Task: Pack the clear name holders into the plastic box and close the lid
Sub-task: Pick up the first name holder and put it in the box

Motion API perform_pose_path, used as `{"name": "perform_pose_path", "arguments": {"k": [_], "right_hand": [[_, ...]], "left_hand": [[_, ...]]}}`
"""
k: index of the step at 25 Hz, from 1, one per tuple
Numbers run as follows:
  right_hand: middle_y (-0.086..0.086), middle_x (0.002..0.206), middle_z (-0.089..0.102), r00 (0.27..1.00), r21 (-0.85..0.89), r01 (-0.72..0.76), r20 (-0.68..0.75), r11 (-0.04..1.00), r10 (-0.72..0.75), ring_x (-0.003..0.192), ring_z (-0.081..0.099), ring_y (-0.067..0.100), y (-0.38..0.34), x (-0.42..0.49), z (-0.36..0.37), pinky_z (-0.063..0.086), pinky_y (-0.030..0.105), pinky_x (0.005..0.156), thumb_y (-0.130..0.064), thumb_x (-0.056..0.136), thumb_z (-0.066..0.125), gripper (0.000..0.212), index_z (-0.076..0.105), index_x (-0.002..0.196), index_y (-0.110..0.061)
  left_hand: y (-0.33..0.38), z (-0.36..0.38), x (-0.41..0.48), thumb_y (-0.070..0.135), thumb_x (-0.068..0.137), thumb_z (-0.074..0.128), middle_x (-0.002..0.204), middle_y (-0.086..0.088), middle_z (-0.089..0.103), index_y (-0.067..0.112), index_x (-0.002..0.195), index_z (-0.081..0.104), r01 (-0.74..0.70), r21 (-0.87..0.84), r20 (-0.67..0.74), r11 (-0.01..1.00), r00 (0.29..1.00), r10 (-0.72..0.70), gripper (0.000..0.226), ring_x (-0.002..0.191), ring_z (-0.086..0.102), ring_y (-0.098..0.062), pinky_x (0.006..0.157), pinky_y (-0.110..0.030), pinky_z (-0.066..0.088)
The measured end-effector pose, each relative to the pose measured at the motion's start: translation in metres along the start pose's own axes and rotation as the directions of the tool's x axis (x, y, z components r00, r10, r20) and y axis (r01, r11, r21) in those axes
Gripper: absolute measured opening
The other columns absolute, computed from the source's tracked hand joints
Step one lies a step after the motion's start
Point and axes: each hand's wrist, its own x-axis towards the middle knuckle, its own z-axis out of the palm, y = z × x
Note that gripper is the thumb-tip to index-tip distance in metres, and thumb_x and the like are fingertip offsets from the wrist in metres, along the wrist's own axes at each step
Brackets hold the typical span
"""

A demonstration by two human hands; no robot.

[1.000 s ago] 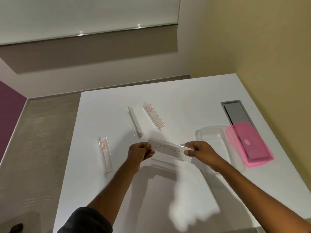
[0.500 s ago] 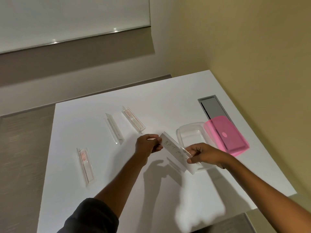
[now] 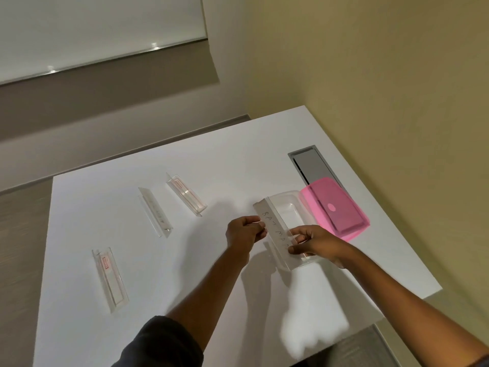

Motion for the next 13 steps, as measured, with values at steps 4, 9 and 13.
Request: {"name": "perform_pose_path", "arguments": {"k": [4, 9, 13], "right_hand": [[0.003, 0.107, 0.087, 0.999, 0.022, -0.033, -0.041, 0.999, 0.034, 0.097, 0.085, 0.021, 0.003, 0.012, -0.007, 0.069, 0.028, 0.080, -0.011, 0.084, 0.092, 0.035, 0.077, 0.113, -0.021], [0.010, 0.111, 0.083, 0.977, -0.139, -0.132, -0.183, 0.981, 0.106, 0.099, 0.083, 0.028, 0.008, 0.028, -0.009, 0.068, 0.036, 0.088, -0.012, 0.083, 0.092, 0.041, 0.075, 0.120, -0.008], [0.004, 0.084, 0.075, 0.977, -0.254, -0.127, -0.199, 0.959, 0.077, 0.074, 0.074, 0.021, 0.010, 0.036, -0.005, 0.062, 0.032, 0.072, -0.014, 0.084, 0.087, 0.013, 0.074, 0.081, -0.013]], "left_hand": [[-0.008, 0.022, 0.000, 0.003, 0.096, 0.079, 0.113, -0.014, 0.083, 0.003, 0.123, 0.072, 0.024, 0.078, 0.060, 0.997, 0.998, -0.029, 0.029, 0.093, 0.084, -0.028, 0.079, -0.031, 0.069], [-0.015, 0.046, 0.003, -0.005, 0.100, 0.065, 0.144, -0.013, 0.068, 0.008, 0.128, 0.068, 0.095, 0.207, 0.198, 0.974, 0.970, -0.137, 0.031, 0.125, 0.072, -0.037, 0.087, -0.036, 0.069], [-0.020, 0.067, 0.009, -0.007, 0.097, 0.067, 0.140, -0.013, 0.063, 0.007, 0.146, 0.058, 0.142, 0.340, 0.243, 0.930, 0.942, -0.232, 0.052, 0.129, 0.063, -0.036, 0.090, -0.040, 0.061]]}}
